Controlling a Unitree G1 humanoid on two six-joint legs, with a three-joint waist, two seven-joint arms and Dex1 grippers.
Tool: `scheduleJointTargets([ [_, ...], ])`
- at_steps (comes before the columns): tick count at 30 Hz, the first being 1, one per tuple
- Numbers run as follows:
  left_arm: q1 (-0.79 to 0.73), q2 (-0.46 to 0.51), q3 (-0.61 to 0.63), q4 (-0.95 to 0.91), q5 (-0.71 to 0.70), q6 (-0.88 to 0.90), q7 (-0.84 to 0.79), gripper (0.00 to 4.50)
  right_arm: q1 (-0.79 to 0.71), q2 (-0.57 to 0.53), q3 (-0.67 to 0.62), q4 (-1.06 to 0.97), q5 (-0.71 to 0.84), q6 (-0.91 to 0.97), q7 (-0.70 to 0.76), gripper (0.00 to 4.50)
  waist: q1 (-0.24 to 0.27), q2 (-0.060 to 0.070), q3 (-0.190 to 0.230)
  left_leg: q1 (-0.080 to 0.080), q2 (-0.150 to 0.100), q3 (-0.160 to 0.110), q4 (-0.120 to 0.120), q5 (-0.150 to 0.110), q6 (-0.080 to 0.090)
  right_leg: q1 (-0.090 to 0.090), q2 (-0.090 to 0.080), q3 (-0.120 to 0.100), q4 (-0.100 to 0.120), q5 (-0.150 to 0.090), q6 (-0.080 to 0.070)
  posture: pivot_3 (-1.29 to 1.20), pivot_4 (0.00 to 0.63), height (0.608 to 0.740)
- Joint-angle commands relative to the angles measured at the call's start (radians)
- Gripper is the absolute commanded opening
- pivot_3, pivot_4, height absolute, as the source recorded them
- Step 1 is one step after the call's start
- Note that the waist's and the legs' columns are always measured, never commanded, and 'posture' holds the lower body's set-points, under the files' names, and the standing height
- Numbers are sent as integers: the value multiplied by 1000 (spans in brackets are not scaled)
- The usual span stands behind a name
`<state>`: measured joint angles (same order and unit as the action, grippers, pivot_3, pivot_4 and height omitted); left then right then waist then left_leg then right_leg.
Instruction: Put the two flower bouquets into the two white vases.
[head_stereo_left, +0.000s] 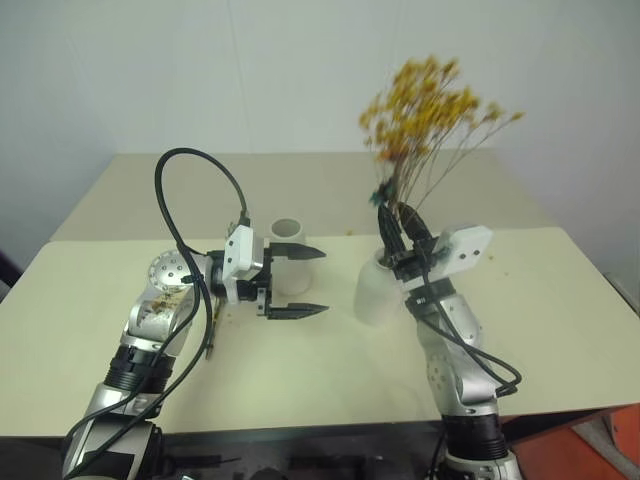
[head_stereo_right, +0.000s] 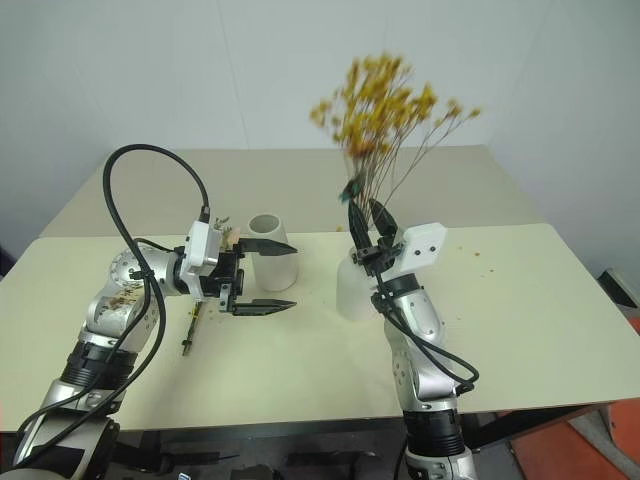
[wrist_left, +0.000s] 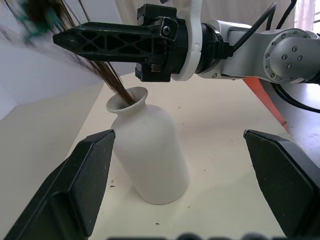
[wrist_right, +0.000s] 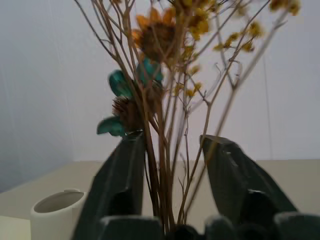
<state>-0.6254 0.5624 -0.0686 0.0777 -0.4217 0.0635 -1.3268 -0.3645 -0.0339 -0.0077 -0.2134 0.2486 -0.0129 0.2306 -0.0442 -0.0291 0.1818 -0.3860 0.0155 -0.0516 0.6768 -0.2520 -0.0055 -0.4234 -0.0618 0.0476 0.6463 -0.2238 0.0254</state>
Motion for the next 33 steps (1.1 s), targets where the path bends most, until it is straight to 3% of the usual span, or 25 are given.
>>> scheduleJointTargets([
  [1, -3, 9, 24, -21, -7, -23, 2, 4500, 15, -13, -4, -90, 10, 15, -6, 3537, 0, 0, 0, 0, 0, 0, 0, 0, 0, 0, 0, 0, 0, 0, 0, 0, 150, 740],
  [4, -5, 5, 22, -15, -2, -28, 3, 4500, 51, -30, -10, -132, 14, 36, -9, 4468, 1, 0, 0, 0, 0, 0, 0, 0, 0, 0, 0, 0, 0, 0, 0, 0, 150, 740],
  [18, 12, -3, 23, -18, 12, -44, 13, 4500, 236, -137, -134, -353, 104, 144, -17, 4468, 2, 0, 0, 0, 0, 0, 0, 0, 0, 0, 0, 0, 0, 0, 0, 0, 150, 740],
  [26, 97, 59, 102, -79, -53, 16, 26, 4500, 400, -468, -282, -571, 366, 320, 204, 4468, -1, 0, 0, 2, 1, 0, 0, 0, 0, 2, 0, 0, 0, -1, 0, 0, 150, 740],
  [33, 236, 137, 194, -196, -61, 119, 151, 4500, 388, -766, -316, -644, 561, 511, 351, 4468, 1, 0, 0, 2, 1, 1, 0, 0, 0, 3, 1, 1, -1, -5, 6, 0, 150, 740],
])
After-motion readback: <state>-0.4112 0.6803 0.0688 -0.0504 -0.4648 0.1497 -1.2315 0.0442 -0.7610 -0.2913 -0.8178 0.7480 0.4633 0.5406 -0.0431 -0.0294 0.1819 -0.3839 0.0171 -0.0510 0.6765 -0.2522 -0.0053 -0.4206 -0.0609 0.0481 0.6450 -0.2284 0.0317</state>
